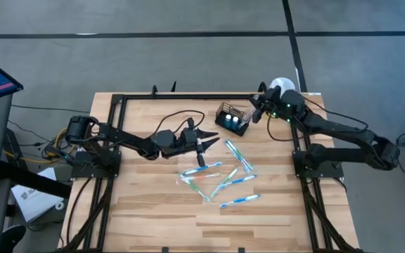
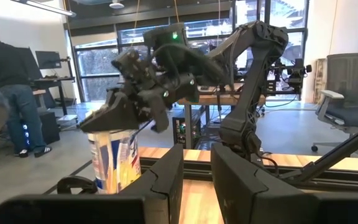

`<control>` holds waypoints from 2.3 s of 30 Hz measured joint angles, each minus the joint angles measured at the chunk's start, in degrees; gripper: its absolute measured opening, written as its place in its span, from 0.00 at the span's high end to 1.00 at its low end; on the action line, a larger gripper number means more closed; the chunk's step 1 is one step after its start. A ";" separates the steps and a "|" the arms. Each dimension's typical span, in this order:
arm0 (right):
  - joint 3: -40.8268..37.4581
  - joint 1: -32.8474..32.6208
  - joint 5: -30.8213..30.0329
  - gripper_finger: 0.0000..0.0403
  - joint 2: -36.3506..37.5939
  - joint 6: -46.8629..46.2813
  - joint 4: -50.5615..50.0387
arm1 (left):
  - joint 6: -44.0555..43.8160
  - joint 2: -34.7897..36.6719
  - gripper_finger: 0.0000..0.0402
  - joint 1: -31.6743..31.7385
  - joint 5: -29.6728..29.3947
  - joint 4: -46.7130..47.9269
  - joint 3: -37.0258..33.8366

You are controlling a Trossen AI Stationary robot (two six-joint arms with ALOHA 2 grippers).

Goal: Pick & Place toothbrushing station
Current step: Put the orange toothbrush into the mesh organizer, then put the blue toothbrush into the mesh organizer

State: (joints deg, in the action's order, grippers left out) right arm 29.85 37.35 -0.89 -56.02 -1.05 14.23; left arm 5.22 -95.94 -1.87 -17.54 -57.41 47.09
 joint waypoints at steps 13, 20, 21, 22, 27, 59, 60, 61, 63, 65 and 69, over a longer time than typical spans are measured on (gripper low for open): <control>2.49 -0.11 0.76 0.50 -2.87 0.59 -4.84 | -0.10 -0.02 0.81 0.00 0.00 0.37 0.00; 5.73 0.16 0.40 0.43 -2.34 1.48 -6.83 | -0.03 -0.02 0.81 0.24 -0.01 1.13 0.00; 6.47 0.02 0.40 0.43 -2.37 1.48 -7.12 | -0.05 -0.02 0.81 0.24 -0.02 1.19 -0.02; 7.22 -0.24 0.40 0.44 -2.37 1.48 -7.98 | -0.05 -0.02 0.81 0.24 -0.01 1.23 -0.01; 10.07 -1.72 0.40 0.46 -2.40 1.52 -13.11 | -0.08 -0.02 0.81 0.03 -0.02 2.85 0.00; 12.96 -27.91 0.40 0.66 -2.83 0.57 -31.98 | -17.91 -0.02 0.81 -3.85 6.38 45.00 0.00; 12.96 -28.47 0.40 0.66 -3.17 0.56 -32.19 | -17.93 -0.02 0.81 -3.89 6.51 46.85 0.00; 12.93 -28.96 0.41 0.67 -3.44 0.58 -32.45 | -18.02 -0.02 0.81 -3.89 6.54 48.42 0.00; 12.94 -29.79 0.40 0.68 -4.14 0.56 -32.06 | -19.40 -0.02 0.81 -3.89 7.04 50.99 0.00; 12.94 -30.42 0.40 0.70 -5.12 0.56 -32.27 | -20.73 -0.02 0.79 -3.89 7.90 52.70 0.00; 12.94 -31.02 0.40 0.71 -7.47 0.58 -31.95 | -20.99 -0.02 0.74 -4.11 8.52 54.26 0.00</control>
State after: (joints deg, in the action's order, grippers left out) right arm 42.78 6.33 -0.49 -63.49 -0.47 -17.72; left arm -15.77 -95.96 -5.98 -9.02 -3.15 47.09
